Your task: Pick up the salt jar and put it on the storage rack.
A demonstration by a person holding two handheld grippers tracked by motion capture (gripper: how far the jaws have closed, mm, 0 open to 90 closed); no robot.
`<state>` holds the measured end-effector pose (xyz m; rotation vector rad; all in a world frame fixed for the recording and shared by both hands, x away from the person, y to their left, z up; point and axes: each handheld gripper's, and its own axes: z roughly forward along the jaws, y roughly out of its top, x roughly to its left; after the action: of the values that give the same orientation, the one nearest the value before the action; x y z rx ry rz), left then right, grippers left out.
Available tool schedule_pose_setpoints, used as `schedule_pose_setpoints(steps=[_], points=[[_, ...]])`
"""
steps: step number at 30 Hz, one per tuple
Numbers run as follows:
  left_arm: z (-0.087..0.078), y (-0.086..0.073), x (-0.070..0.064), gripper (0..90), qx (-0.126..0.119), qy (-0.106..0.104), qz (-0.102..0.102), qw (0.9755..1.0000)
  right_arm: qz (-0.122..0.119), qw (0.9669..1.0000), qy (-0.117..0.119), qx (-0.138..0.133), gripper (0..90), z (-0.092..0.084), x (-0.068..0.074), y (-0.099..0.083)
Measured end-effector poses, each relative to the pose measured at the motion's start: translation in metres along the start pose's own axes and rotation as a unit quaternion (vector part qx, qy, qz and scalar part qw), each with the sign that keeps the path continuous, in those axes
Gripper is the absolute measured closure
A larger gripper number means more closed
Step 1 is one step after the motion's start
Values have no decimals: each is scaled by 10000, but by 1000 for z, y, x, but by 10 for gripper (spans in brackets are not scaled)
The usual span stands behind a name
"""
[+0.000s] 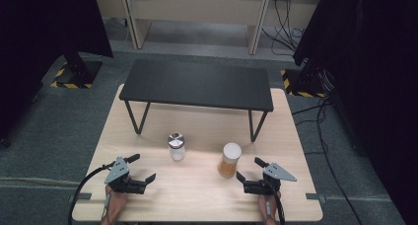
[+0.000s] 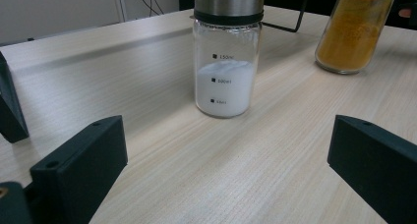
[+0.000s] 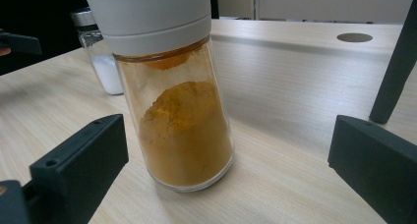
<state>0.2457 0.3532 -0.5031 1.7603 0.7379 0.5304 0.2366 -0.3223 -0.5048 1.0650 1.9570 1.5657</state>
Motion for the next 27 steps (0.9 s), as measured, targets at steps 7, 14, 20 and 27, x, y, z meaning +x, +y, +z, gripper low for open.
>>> schedule_pose_setpoints(steps=[7,14,20,27], points=[[-1,-3,-1,5,-77,-25,75,9999,-45,10000,11,24,14,1,1,1],[-1,-3,4,0,-90,-140,-4,9999,-95,9999,16,41,14,1,1,2],[0,-5,7,0,-152,-310,-17,9994,-102,9999,8,46,14,1,2,2],[4,-3,3,25,-173,-170,-341,9991,-121,9999,8,55,14,1,2,2]])
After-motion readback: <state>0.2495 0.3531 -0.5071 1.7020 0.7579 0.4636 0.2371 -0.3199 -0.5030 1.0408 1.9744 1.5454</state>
